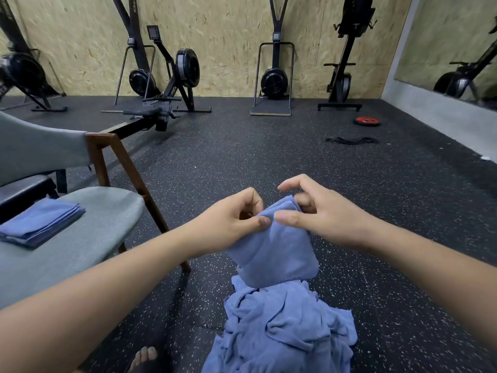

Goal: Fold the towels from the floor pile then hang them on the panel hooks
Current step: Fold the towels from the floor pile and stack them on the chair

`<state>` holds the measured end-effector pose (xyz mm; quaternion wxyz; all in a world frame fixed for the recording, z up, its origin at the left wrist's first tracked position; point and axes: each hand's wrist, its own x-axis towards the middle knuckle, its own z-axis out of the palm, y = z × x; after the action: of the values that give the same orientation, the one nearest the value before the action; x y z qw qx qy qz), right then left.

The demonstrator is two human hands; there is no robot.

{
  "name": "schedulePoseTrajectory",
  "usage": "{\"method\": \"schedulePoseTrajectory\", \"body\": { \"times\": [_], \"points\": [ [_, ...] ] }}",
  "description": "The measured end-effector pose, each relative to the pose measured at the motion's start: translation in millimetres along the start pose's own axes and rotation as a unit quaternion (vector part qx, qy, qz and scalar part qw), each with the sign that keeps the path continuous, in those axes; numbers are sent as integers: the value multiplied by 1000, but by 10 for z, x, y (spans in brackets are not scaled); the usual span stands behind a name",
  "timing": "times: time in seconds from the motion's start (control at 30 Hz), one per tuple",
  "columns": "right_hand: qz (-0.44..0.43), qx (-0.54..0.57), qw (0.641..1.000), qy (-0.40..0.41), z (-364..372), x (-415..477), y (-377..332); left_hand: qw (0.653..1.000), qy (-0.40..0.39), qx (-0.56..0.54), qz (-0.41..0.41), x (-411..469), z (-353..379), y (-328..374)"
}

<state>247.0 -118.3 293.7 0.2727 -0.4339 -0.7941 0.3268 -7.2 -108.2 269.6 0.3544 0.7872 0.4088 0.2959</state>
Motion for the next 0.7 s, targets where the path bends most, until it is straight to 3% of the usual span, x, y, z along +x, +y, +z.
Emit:
{"method": "schedulePoseTrajectory", "body": {
  "times": [0.17,0.33,0.4,0.47,0.57,0.7],
  "points": [
    [15,65,998,19,5,58,152,997,17,56,58,-13,-39,66],
    [-18,82,994,67,-102,86,188,979,-22,199,-33,-34,-230,54],
    [-33,55,993,95,-137,95,218,988,2,146,-59,-25,-331,-6],
    [-35,44,991,123,-153,104,249,996,51,-7,-67,-35,-379,-17],
    [-36,48,988,139,-155,110,234,965,126,-221,-65,-45,-321,26],
    [-7,-21,995,94,-119,104,174,981,119,-152,-23,-39,-210,43]
  ]
}}
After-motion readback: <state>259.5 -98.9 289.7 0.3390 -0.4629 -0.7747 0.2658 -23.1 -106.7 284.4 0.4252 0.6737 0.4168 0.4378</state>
